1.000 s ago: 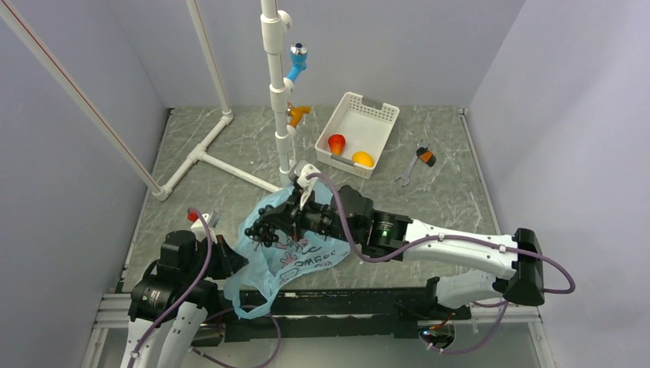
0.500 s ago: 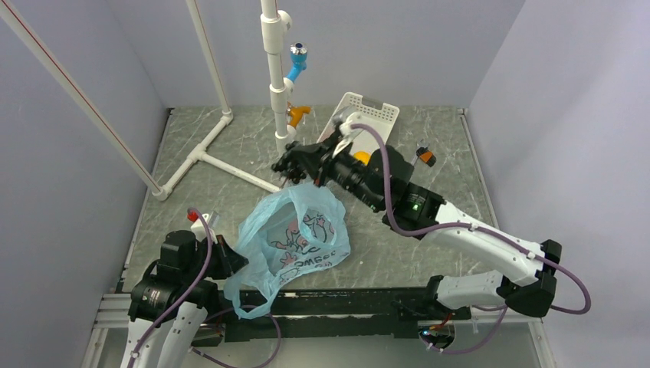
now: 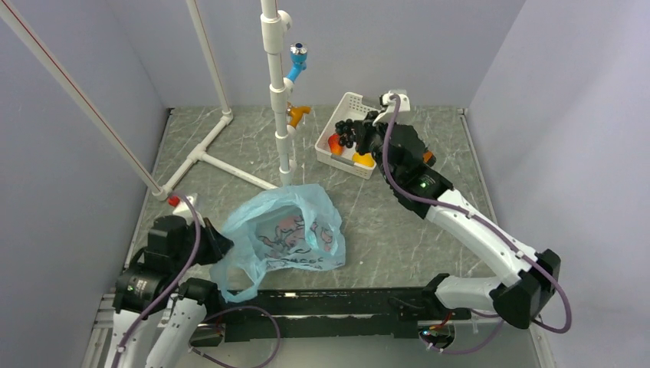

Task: Take the fake fruits out of the plastic bag
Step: Place the plastic bag at the center of the board.

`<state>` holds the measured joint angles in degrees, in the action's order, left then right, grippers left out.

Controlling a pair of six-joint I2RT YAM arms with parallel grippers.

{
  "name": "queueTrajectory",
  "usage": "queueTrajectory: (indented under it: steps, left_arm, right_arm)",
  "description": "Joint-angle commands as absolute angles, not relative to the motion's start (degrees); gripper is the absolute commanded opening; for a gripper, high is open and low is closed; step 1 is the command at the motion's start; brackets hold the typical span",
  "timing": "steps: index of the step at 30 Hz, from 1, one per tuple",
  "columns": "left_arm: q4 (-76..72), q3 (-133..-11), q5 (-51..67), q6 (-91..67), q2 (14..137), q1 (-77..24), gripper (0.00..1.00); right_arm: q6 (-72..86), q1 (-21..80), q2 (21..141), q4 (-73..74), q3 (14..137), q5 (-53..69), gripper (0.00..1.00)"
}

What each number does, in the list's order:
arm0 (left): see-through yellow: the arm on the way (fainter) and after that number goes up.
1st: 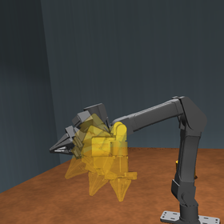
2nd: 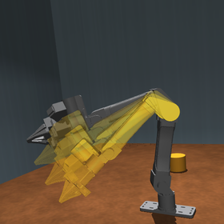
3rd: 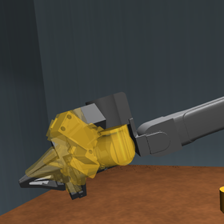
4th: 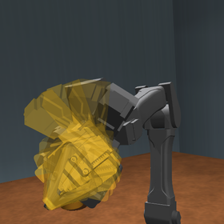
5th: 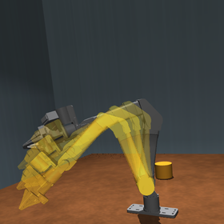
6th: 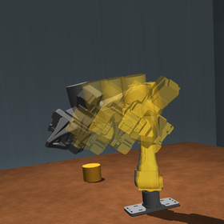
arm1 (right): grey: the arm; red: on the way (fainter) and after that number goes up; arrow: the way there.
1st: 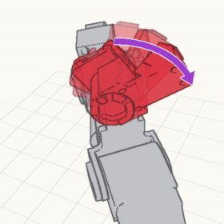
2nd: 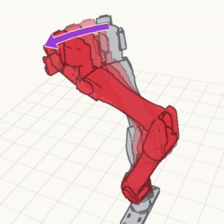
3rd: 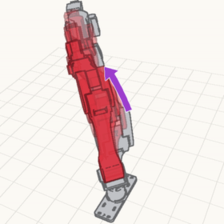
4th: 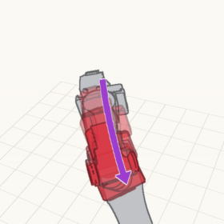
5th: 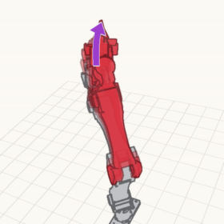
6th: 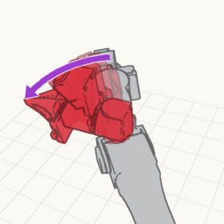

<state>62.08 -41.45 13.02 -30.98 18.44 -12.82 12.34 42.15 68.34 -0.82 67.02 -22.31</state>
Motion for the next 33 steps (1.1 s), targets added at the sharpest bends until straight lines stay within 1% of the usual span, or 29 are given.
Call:
queueTrajectory:
  steps: [1,5,8,11,14,15,16,20,22,23,24,25,29,33]
  left_arm:
    - [62.2,-53.2,-4.6,-27.5,26.0,-12.6,0.00]
    - [61.3,-60.1,-17.5,-21.8,34.7,-12.6,0.00]
    - [61.4,-63.4,-24.7,-17.7,41.5,-12.6,0.00]
    - [60.7,-63.9,-32.2,-15.1,46.0,-12.6,0.00]
    - [58.7,-62.5,-35.7,-13.0,48.1,-12.6,0.00]
    - [58.4,-62.5,-35.9,-12.7,48.7,-12.6,0.04]
    - [58.6,-62.7,-36.1,-12.6,49.1,-12.6,0.11]
    - [61.2,-67.1,-35.0,-13.0,49.6,-12.6,0.55]
    - [63.6,-70.8,-33.5,-13.1,49.6,-12.5,0.65]
    - [65.2,-73.7,-32.8,-13.7,49.7,-12.6,0.69]
    - [67.0,-75.9,-32.0,-14.3,49.6,-12.6,0.77]
    - [68.5,-78.2,-30.6,-14.7,49.5,-12.6,0.82]
    - [72.7,-86.0,-22.0,-16.5,47.8,-12.6,0.88]
    - [72.9,-91.7,-10.5,-19.4,44.8,-12.6,0.92]
  right_arm:
    - [14.7,37.2,71.5,-2.9,67.5,-22.9,0.00]
    - [14.0,34.2,75.6,-4.3,68.9,-22.5,0.00]
    - [13.6,31.7,79.2,-6.3,70.0,-21.2,0.00]
    - [14.1,29.3,84.7,-7.0,72.0,-19.7,0.00]
    - [15.4,26.7,90.7,-6.1,75.0,-17.3,0.00]
    - [15.8,25.8,92.6,-5.6,76.6,-16.5,0.00]
    - [16.1,25.1,94.6,-5.0,77.5,-15.7,0.00]
    - [16.0,23.5,102.4,-1.3,84.1,-13.4,0.00]
    - [15.0,23.3,106.4,1.2,87.6,-13.3,0.00]
    - [14.3,23.3,107.8,2.9,89.2,-13.1,0.00]
    - [13.8,23.2,109.1,4.2,90.7,-13.1,0.00]
    - [13.5,23.2,110.3,5.5,92.0,-13.1,0.02]
    - [13.2,23.2,112.8,8.4,94.1,-11.4,0.07]
    - [13.9,23.2,113.0,8.6,91.4,-9.7,0.11]
